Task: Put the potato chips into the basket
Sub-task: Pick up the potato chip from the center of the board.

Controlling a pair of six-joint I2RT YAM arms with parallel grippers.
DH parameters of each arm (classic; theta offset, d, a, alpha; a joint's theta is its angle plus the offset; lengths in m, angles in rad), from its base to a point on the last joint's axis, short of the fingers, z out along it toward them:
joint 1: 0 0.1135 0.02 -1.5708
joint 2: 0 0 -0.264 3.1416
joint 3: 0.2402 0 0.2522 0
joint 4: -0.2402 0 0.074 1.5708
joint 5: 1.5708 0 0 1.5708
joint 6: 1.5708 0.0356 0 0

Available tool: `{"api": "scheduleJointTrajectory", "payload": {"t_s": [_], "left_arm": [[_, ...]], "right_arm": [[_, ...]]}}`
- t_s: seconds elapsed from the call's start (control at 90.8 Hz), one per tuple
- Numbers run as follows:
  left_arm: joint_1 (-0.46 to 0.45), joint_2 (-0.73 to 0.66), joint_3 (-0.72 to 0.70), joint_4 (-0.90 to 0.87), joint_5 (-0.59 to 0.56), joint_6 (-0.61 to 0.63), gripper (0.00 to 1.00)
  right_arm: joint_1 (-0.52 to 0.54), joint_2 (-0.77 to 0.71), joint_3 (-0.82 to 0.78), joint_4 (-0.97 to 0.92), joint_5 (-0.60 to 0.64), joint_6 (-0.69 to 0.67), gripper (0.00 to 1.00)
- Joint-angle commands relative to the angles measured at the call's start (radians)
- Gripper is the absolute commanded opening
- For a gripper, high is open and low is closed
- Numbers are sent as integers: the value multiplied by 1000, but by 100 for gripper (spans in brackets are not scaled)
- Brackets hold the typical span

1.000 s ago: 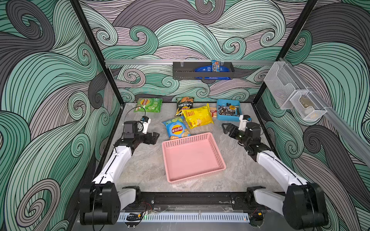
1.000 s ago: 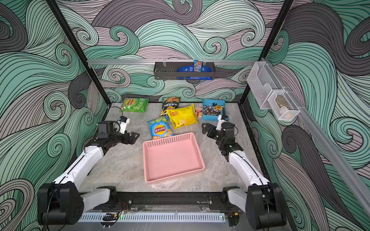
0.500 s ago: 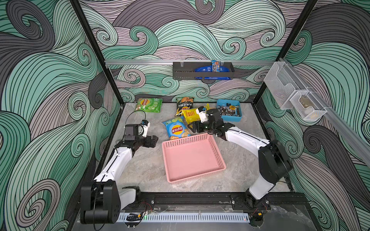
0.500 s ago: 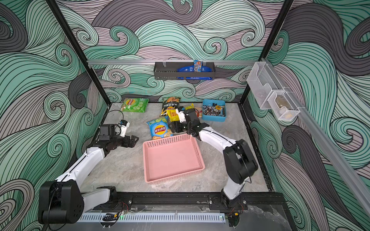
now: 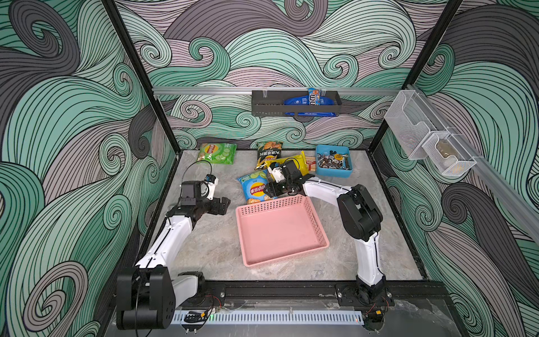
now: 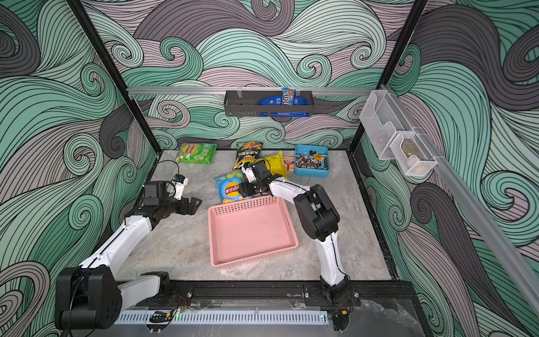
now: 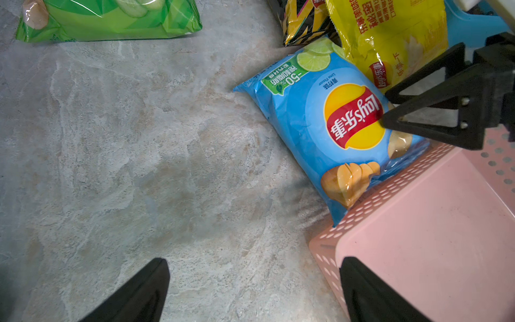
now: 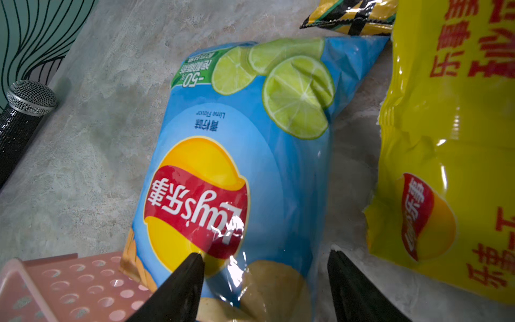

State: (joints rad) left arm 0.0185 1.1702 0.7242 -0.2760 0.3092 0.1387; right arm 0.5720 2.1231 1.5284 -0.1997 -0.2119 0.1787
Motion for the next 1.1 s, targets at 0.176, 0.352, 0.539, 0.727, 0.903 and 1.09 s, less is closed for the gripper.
{"api": "scheduleJointTrajectory", "payload": {"t_s": [0.176, 0.352, 0.539, 0.727, 0.903, 1.09], "left_arm": [[7, 3, 8, 5, 31, 7, 99], [8, 8, 8, 6, 30, 9, 99], [7, 5, 8, 7, 26, 10, 98], [7, 7, 8, 9, 18, 9, 98], [7, 5, 9, 9, 15, 7, 98], [7, 5, 8, 10, 13, 7, 98]], "right_arm": [[-1, 74, 67, -29, -60, -47, 57], [0, 68, 77, -28, -57, -46, 38], [2, 31, 77, -27, -57, -44, 20], [11, -10, 81, -27, -55, -31, 8], [20, -65, 100, -26, -57, -7, 1], [28, -143, 116, -26, -74, 21, 0]]}}
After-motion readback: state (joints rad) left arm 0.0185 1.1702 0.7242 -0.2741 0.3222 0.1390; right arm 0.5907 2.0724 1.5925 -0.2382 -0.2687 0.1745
